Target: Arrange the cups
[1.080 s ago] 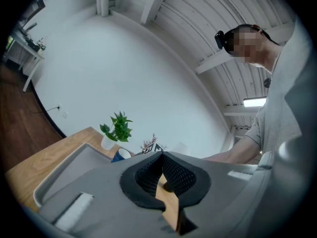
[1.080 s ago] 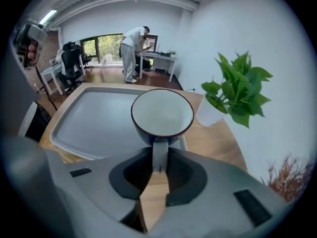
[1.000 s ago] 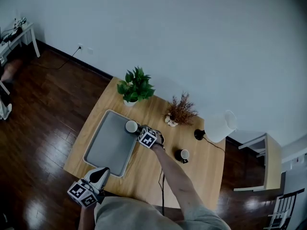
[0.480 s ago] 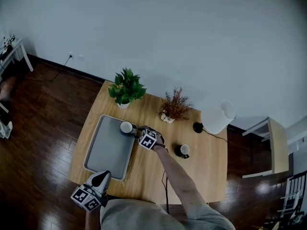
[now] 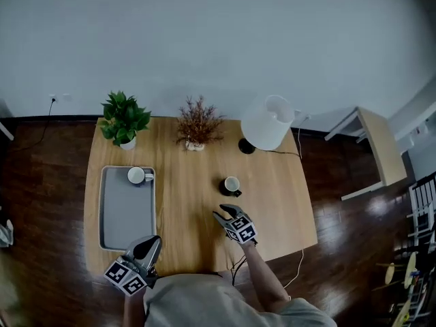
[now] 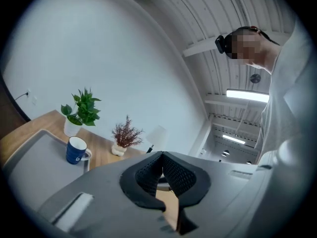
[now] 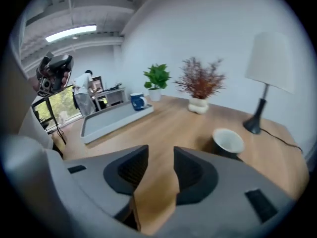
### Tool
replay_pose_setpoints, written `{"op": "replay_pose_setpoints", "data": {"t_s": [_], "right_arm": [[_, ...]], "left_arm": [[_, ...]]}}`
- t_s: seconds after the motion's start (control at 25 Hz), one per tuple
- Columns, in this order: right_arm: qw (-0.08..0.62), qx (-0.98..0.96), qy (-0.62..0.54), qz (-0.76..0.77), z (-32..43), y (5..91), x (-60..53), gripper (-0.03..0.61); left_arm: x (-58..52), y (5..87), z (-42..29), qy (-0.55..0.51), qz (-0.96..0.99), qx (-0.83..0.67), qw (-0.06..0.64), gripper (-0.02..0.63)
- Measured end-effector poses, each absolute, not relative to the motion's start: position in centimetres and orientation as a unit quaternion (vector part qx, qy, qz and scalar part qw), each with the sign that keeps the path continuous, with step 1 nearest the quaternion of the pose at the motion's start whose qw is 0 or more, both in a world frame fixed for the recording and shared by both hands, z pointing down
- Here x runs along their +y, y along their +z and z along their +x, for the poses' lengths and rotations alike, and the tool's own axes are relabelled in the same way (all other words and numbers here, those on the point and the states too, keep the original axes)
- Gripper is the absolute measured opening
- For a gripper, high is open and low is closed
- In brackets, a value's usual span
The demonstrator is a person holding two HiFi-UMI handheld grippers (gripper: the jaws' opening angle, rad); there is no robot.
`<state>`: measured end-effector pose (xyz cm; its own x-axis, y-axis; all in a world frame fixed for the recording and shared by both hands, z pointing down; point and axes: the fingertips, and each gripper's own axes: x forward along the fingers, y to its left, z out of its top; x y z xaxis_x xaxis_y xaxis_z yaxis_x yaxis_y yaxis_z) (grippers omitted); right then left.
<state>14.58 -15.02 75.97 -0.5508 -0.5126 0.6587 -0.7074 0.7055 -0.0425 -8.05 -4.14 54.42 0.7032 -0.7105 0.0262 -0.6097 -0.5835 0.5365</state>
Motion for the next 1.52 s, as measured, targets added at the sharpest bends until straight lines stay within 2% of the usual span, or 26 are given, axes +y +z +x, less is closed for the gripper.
{"op": "replay_pose_setpoints", "data": {"t_s": [0.16, 0.2, 0.28, 0.56, 0.64, 0.72, 0.76, 0.8, 0.96, 1.2, 1.52], "right_arm": [[0.326, -0.817, 0.170, 0.445, 25.3, 77.6, -15.4, 0.156], [0.332, -0.809, 0.167, 0.456, 26.9, 77.8, -15.9, 0.194], [0.352, -0.799, 0.154, 0.462, 28.5, 78.2, -17.2, 0.206], [0.428, -0.804, 0.114, 0.398, 26.9, 81.1, -22.2, 0.202], [0.440, -0.807, 0.111, 0.378, 26.0, 81.2, -22.9, 0.155], [0.458, -0.804, 0.112, 0.363, 25.6, 81.6, -23.4, 0.150], [0.467, -0.801, 0.110, 0.358, 25.5, 81.7, -23.6, 0.100], [0.474, -0.798, 0.110, 0.355, 25.5, 81.9, -23.8, 0.086], [0.472, -0.792, 0.128, 0.366, 26.1, 81.7, -24.0, 0.084], [0.386, -0.847, 0.171, 0.323, 19.3, 79.1, -22.5, 0.084], [0.305, -0.922, 0.190, 0.141, 1.0, 74.5, -19.3, 0.084]], "left_arm": [[-4.5, 54.3, -5.5, -0.079, 0.896, -0.352, 0.261, -0.006], [-4.5, 54.3, -5.0, -0.075, 0.897, -0.349, 0.260, -0.006], [-4.3, 54.1, -4.2, -0.070, 0.900, -0.345, 0.257, -0.006], [-3.7, 53.5, -3.9, -0.060, 0.898, -0.359, 0.247, -0.006], [-3.6, 53.6, -4.2, -0.060, 0.895, -0.368, 0.247, -0.006], [-3.4, 53.6, -4.6, -0.060, 0.891, -0.376, 0.247, -0.006], [-3.3, 53.6, -4.7, -0.060, 0.890, -0.379, 0.247, -0.006], [-3.3, 53.6, -4.7, -0.061, 0.889, -0.381, 0.247, -0.006], [-3.5, 53.6, -4.7, -0.065, 0.889, -0.382, 0.245, -0.006], [-3.1, 54.0, -6.0, -0.079, 0.880, -0.395, 0.251, -0.006], [-2.3, 54.6, -9.4, -0.116, 0.857, -0.433, 0.254, -0.006]]}}
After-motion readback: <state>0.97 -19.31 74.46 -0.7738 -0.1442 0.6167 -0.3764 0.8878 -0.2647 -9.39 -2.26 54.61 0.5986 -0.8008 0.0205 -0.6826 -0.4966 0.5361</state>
